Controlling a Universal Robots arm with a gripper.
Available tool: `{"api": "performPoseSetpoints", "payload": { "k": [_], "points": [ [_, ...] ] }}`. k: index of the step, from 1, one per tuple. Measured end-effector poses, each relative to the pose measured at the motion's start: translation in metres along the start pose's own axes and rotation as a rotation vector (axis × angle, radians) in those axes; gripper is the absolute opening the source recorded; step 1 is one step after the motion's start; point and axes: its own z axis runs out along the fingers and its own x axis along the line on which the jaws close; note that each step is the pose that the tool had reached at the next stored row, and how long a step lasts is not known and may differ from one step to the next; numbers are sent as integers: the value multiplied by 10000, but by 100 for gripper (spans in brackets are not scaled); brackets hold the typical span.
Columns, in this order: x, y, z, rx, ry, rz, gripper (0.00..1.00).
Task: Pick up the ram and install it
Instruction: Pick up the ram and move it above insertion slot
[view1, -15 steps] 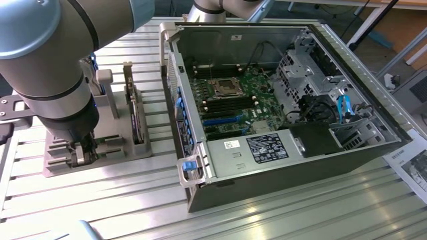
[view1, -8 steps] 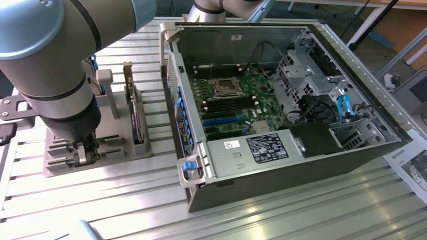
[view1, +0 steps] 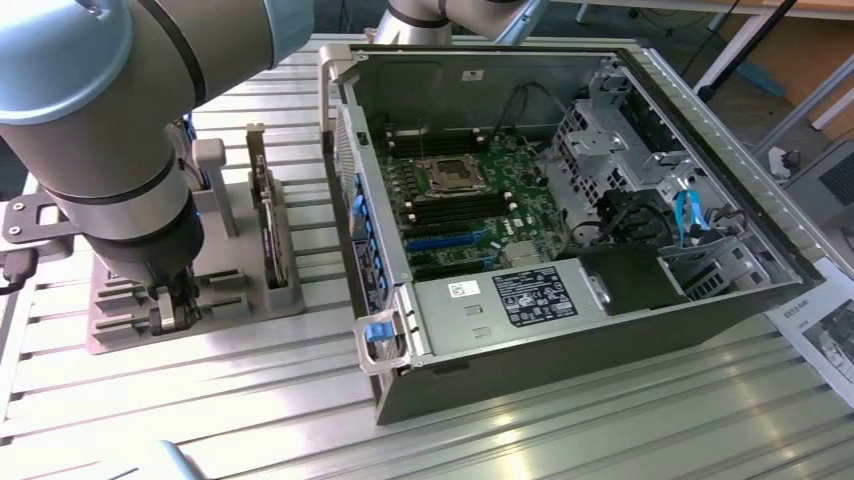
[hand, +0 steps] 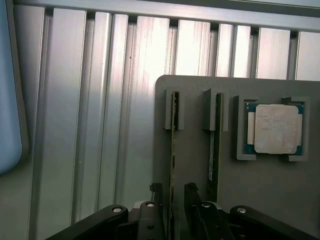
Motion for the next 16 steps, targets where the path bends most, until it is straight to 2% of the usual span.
{"api": "performPoseSetpoints", "payload": {
  "k": [11, 13, 14, 16],
  "points": [
    [2, -19, 3, 1, -1, -2, 31],
    [2, -20, 3, 1, -1, -3, 30],
    [2, -20, 3, 1, -1, -3, 23],
    [2, -19, 3, 2, -1, -2, 23]
  ]
}}
